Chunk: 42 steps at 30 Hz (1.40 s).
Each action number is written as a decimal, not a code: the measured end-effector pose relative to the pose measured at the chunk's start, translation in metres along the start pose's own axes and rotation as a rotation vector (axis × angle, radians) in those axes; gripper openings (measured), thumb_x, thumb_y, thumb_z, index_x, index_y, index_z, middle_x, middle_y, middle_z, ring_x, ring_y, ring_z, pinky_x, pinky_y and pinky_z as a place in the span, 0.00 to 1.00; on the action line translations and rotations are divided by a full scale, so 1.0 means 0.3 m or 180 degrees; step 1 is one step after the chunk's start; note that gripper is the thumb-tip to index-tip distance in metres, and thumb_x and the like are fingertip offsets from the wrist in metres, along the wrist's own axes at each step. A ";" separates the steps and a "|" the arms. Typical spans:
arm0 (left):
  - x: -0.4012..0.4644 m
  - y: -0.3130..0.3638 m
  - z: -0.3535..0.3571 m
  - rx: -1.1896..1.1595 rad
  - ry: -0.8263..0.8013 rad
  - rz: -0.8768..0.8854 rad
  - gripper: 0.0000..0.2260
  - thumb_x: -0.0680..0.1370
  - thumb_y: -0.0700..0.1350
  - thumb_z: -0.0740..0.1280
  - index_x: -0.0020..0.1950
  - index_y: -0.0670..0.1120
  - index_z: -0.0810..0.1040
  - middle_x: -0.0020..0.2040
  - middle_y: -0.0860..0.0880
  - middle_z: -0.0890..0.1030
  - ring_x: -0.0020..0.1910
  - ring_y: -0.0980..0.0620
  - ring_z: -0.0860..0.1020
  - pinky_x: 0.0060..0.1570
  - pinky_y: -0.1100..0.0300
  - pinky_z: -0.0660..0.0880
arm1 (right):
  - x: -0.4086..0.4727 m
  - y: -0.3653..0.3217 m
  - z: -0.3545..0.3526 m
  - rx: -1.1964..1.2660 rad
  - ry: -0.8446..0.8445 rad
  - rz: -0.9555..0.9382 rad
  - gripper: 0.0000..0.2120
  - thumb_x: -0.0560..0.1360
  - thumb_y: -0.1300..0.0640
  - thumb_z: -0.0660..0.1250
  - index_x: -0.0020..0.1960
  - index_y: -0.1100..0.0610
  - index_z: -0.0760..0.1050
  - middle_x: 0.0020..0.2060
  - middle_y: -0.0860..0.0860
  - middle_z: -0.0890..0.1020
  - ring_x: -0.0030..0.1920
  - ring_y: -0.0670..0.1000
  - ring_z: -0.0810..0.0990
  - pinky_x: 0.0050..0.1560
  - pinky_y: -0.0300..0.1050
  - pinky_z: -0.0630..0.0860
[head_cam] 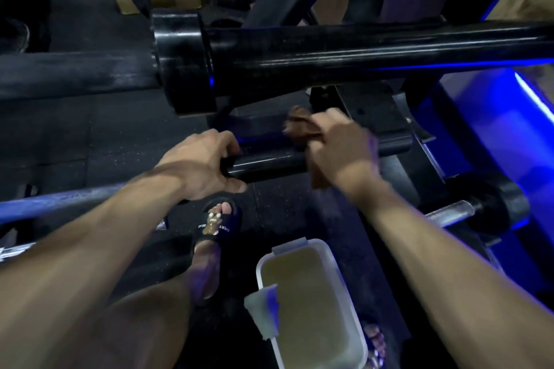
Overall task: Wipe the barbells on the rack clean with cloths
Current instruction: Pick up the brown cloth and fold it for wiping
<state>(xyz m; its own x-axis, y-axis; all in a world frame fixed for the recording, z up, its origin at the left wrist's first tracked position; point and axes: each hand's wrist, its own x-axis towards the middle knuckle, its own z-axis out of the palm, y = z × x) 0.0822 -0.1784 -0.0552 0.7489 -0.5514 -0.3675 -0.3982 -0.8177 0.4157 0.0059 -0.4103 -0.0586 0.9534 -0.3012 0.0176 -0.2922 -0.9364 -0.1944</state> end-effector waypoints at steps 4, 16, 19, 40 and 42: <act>0.003 -0.012 -0.002 0.0001 -0.0018 0.0070 0.21 0.75 0.62 0.72 0.64 0.55 0.77 0.56 0.53 0.74 0.58 0.50 0.74 0.59 0.56 0.71 | 0.043 0.162 -0.037 -0.0453 0.0356 0.1184 0.12 0.79 0.53 0.64 0.61 0.54 0.76 0.60 0.55 0.76 0.56 0.64 0.80 0.52 0.54 0.74; 0.003 -0.007 0.001 0.0002 0.0092 0.0064 0.28 0.69 0.63 0.77 0.64 0.54 0.77 0.56 0.53 0.73 0.57 0.50 0.74 0.62 0.49 0.74 | 0.064 0.099 -0.050 -0.0099 0.0123 0.0872 0.14 0.78 0.53 0.66 0.62 0.52 0.78 0.59 0.56 0.80 0.58 0.64 0.80 0.57 0.54 0.76; 0.006 0.001 -0.004 0.0032 0.0071 0.0105 0.25 0.70 0.63 0.76 0.63 0.55 0.77 0.56 0.54 0.73 0.57 0.50 0.73 0.63 0.48 0.73 | 0.089 0.179 -0.090 0.0632 0.0192 0.1607 0.13 0.77 0.50 0.68 0.59 0.54 0.81 0.56 0.59 0.83 0.57 0.64 0.81 0.58 0.53 0.77; -0.012 0.005 0.002 -0.0459 0.0072 -0.0217 0.19 0.71 0.57 0.78 0.57 0.60 0.73 0.52 0.57 0.76 0.54 0.50 0.76 0.58 0.52 0.75 | -0.011 0.063 -0.043 -0.0539 -0.0175 0.0581 0.17 0.79 0.56 0.59 0.67 0.48 0.73 0.61 0.52 0.80 0.61 0.58 0.77 0.54 0.51 0.75; -0.013 0.010 -0.002 -0.0440 0.0093 -0.0192 0.20 0.70 0.57 0.79 0.56 0.60 0.73 0.49 0.60 0.74 0.53 0.50 0.75 0.55 0.53 0.74 | 0.000 0.096 -0.052 -0.0745 -0.0032 0.1014 0.13 0.80 0.56 0.60 0.64 0.52 0.73 0.61 0.55 0.80 0.61 0.61 0.78 0.53 0.51 0.75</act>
<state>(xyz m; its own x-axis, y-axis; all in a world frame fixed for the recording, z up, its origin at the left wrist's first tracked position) 0.0783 -0.1787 -0.0520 0.7852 -0.4953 -0.3717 -0.2767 -0.8176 0.5050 -0.0036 -0.4400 -0.0490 0.8127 -0.5825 -0.0174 -0.5815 -0.8125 0.0403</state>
